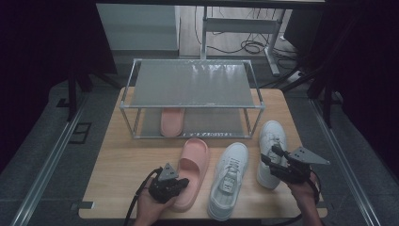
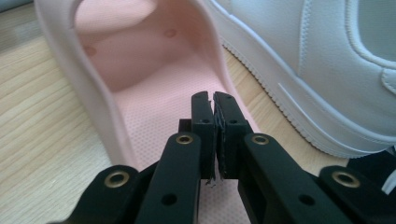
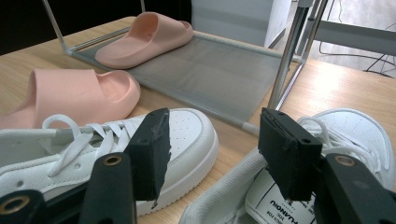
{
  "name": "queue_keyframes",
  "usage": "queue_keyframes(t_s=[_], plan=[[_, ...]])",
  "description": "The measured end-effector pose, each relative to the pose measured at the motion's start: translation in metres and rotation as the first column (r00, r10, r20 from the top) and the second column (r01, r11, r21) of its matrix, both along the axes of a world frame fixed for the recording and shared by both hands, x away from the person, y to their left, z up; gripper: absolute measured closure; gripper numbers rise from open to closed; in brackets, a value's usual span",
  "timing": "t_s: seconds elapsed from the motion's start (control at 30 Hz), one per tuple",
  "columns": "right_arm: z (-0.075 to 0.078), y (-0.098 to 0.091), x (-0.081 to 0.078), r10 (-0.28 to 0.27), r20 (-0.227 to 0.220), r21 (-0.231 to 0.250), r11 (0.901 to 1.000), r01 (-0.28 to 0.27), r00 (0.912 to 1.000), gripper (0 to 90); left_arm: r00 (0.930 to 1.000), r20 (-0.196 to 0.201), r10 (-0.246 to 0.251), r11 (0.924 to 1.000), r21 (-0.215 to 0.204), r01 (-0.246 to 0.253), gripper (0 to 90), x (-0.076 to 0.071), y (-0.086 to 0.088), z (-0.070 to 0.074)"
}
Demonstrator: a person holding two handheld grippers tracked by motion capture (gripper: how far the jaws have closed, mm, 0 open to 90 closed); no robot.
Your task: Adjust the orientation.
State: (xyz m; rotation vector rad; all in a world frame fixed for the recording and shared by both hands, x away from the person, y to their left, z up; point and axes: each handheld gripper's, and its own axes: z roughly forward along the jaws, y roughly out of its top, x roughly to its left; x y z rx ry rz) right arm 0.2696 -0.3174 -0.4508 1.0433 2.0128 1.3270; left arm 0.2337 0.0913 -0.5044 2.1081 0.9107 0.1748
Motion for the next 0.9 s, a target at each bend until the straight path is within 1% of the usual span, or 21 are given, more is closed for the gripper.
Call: queue_keyframes(t_s=[0.07,0.17,0.27,0.33,0.6,0.73,0.83,0.87,0.9], plan=[[0.0,0.0,0.0,0.002,0.001,-0.001,1.0,-0.002,1.0,44.0,1.0,0.004,0.006,1.0,0.001,-0.006,87.9,0.0,0.003,0.002],[0.0,0.0,0.0,0.002,0.002,0.0,1.0,-0.002,1.0,43.9,0.9993,0.008,0.036,0.9993,-0.004,-0.036,87.9,0.001,0.011,0.002],[0.0,-0.001,0.0,0.001,0.001,0.002,1.0,-0.001,1.0,43.9,0.9982,0.001,0.06,0.9982,-0.004,-0.06,88.0,0.002,0.02,0.0],[0.0,-0.001,0.0,-0.001,-0.001,0.002,1.0,0.001,1.0,43.9,0.998,0.0,0.063,0.998,-0.002,-0.063,88.0,0.003,0.022,0.0],[0.0,0.0,0.0,0.001,-0.002,0.002,1.0,-0.001,1.0,43.9,0.9983,0.001,0.058,0.9983,-0.005,-0.058,88.1,0.008,0.018,0.001],[0.0,0.0,0.0,0.003,-0.002,0.002,1.0,-0.003,1.0,43.9,0.9981,-0.007,0.062,0.9981,0.006,-0.062,88.2,0.018,0.015,-0.002],[0.0,0.0,0.0,0.002,-0.003,0.003,1.0,-0.002,1.0,43.9,0.9978,-0.007,0.067,0.9977,0.008,-0.067,88.4,0.025,0.012,-0.001],[0.0,-0.001,0.0,0.001,-0.001,0.002,1.0,-0.001,1.0,43.9,0.9974,-0.01,0.071,0.9974,0.01,-0.071,88.5,0.031,0.011,-0.002],[0.0,-0.001,0.0,0.001,-0.001,0.002,1.0,-0.001,1.0,43.9,0.9974,-0.01,0.071,0.9974,0.01,-0.071,88.6,0.031,0.011,-0.002]])
